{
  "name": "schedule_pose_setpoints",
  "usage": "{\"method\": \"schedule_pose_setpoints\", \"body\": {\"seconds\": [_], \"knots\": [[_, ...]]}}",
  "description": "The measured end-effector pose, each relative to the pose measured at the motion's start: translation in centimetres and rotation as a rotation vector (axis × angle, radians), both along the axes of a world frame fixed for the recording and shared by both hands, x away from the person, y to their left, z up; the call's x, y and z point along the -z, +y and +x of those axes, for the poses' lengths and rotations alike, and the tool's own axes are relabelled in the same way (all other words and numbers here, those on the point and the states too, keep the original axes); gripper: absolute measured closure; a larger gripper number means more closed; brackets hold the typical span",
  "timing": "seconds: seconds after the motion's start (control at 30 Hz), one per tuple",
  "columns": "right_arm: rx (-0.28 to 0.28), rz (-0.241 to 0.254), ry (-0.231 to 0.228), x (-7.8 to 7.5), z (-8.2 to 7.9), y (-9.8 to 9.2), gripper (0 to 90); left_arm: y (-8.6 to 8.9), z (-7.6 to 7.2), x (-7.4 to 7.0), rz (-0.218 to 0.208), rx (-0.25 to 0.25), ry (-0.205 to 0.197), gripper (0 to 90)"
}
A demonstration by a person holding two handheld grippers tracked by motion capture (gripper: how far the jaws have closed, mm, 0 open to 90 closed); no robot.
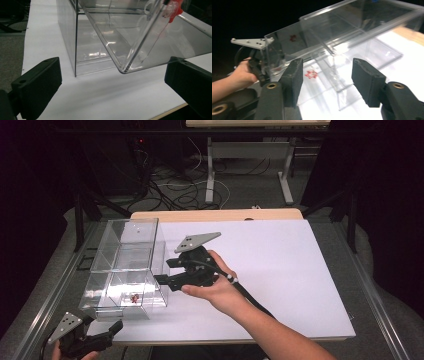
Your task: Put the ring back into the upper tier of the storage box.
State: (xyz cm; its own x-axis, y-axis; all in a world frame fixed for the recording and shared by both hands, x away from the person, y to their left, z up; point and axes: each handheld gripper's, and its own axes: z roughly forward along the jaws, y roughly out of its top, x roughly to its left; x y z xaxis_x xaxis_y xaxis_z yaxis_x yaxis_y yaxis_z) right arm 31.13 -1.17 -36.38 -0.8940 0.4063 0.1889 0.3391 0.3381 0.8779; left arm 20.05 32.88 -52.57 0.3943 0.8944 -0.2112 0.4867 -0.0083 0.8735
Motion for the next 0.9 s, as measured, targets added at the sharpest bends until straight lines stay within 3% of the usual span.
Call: {"method": "schedule_pose_setpoints", "body": {"seconds": [0.23,0.27,0.37,0.67,0.9], "knots": [[0.054,-0.024,-0.032,0.8,-0.4,-3.1,38.5,0.0,0.0,0.0,-0.002,-0.006,-0.003,1.3],[0.077,-0.032,-0.033,1.2,-0.6,-4.1,33.5,-0.1,0.0,0.0,-0.003,-0.006,-0.002,1.3],[0.096,-0.034,-0.046,1.6,-0.7,-5.2,30.9,-0.1,0.0,0.0,-0.003,-0.005,-0.002,1.3],[0.207,0.026,-0.057,3.1,-1.2,-10.3,17.9,-0.1,-0.1,-0.1,-0.003,-0.010,-0.003,1.3],[0.291,0.060,-0.062,4.4,-1.6,-14.2,14.3,-0.2,-0.2,-0.1,-0.002,-0.011,-0.005,1.3]]}}
